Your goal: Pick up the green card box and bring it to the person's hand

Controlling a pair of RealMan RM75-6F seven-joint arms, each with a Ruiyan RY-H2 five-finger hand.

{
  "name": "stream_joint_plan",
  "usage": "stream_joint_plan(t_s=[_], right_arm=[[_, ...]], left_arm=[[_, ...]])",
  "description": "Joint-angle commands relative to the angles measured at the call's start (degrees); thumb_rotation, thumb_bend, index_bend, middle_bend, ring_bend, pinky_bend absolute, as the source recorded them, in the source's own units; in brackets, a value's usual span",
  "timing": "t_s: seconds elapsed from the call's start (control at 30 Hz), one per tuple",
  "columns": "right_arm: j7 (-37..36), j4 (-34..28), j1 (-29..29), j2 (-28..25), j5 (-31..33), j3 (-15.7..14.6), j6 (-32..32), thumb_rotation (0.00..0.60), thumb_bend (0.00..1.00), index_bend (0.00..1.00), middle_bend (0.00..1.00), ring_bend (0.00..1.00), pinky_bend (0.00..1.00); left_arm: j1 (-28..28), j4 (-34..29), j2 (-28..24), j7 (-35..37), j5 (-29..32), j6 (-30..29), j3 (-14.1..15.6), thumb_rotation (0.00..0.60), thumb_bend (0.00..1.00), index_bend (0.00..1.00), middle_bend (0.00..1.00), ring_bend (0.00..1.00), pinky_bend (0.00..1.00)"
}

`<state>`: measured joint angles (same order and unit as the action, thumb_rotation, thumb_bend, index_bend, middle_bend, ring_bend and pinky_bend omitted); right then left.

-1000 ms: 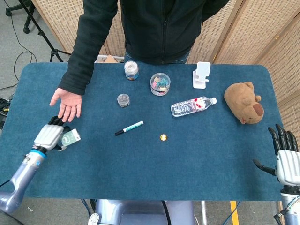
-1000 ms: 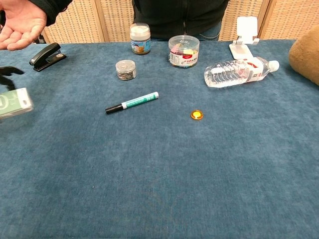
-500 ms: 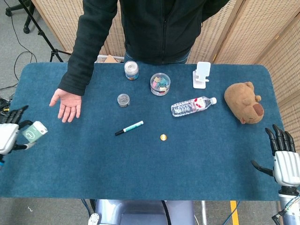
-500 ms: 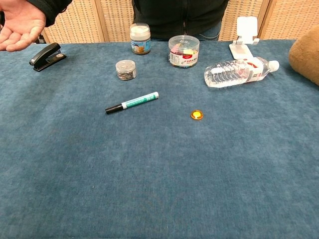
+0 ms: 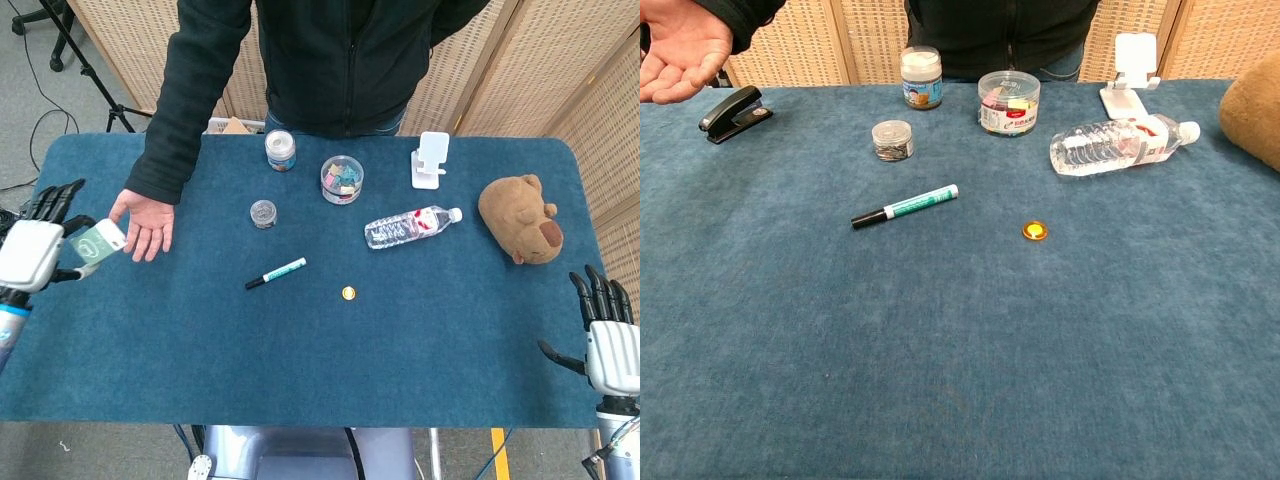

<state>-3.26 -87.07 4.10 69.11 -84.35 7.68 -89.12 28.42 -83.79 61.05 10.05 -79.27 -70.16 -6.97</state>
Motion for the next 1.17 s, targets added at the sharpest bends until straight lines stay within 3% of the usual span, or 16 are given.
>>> stream_joint_plan(t_s=[0.03, 0.07, 0.13, 0.2, 0.27, 0.33, 0.5, 0.7, 0.93, 1.17], right_arm=[[-0.2, 0.2, 0.0, 0.0, 0.4, 0.2, 0.2, 0.600, 0.00, 0.00, 0.00, 0.00, 0.00], [-0.3, 0.3, 0.0, 0.0, 0.5, 0.2, 0.3, 0.600, 0.00, 0.00, 0.00, 0.00, 0.00], [-0.4, 0.4, 0.1, 0.0, 0.7, 0.3, 0.4, 0.600, 0.00, 0.00, 0.00, 0.00, 0.00], [-0.6, 0.5, 0.1, 0.0, 0.7, 0.3, 0.5, 0.600, 0.00, 0.00, 0.00, 0.00, 0.00], [-0.8, 0.6, 0.1, 0.0, 0.7, 0.3, 0.5, 0.600, 0.00, 0.00, 0.00, 0.00, 0.00], [-0.9, 0.6, 0.1, -0.1, 0.6, 0.3, 0.5, 0.600, 0.00, 0.00, 0.00, 0.00, 0.00], [-1.0, 0.3, 0.0, -0.2, 0.5, 0.3, 0.2, 0.600, 0.00, 0.00, 0.00, 0.00, 0.00], [-1.1, -0.1, -0.1, -0.4, 0.2, 0.1, 0.0, 0.600, 0.00, 0.00, 0.00, 0.00, 0.00], [-1.1, -0.5, -0.1, -0.6, -0.4, -0.1, -0.2, 0.600, 0.00, 0.00, 0.00, 0.00, 0.00], [-1.0, -0.9, -0.4, -0.8, -0.9, -0.1, -1.0, 0.600, 0.00, 0.00, 0.00, 0.00, 0.00]], left_arm=[[3.6, -1.3, 3.7, -6.6, 4.5, 3.8, -3.0, 0.600, 0.51, 0.70, 0.00, 0.00, 0.03], [3.8, -1.5, 4.2, -7.6, 5.1, 4.0, -3.3, 0.600, 0.50, 0.69, 0.00, 0.00, 0.03], [4.1, -1.9, 5.0, -9.7, 6.5, 4.0, -3.8, 0.600, 0.44, 0.57, 0.00, 0.00, 0.02], [4.2, -3.1, 5.1, -11.9, 8.5, 4.6, -4.3, 0.600, 0.36, 0.31, 0.00, 0.00, 0.00], [4.3, -4.6, 4.6, -13.6, 10.6, 5.3, -4.9, 0.600, 0.31, 0.11, 0.00, 0.00, 0.00], [4.2, -5.4, 4.3, -13.5, 11.1, 4.9, -5.5, 0.600, 0.29, 0.01, 0.00, 0.00, 0.00], [3.2, -7.0, 3.0, -11.3, 9.7, 3.2, -6.1, 0.600, 0.18, 0.00, 0.00, 0.00, 0.00], [-0.5, -11.2, -1.3, -7.1, 5.6, -0.9, -5.1, 0.600, 0.17, 0.00, 0.00, 0.00, 0.00], [-9.3, -14.0, -6.0, -0.7, 0.1, -8.7, -0.3, 0.600, 0.17, 0.00, 0.00, 0.00, 0.00], [-17.2, -12.6, -4.4, 0.3, 0.8, -15.5, 3.0, 0.600, 0.18, 0.00, 0.00, 0.00, 0.00]])
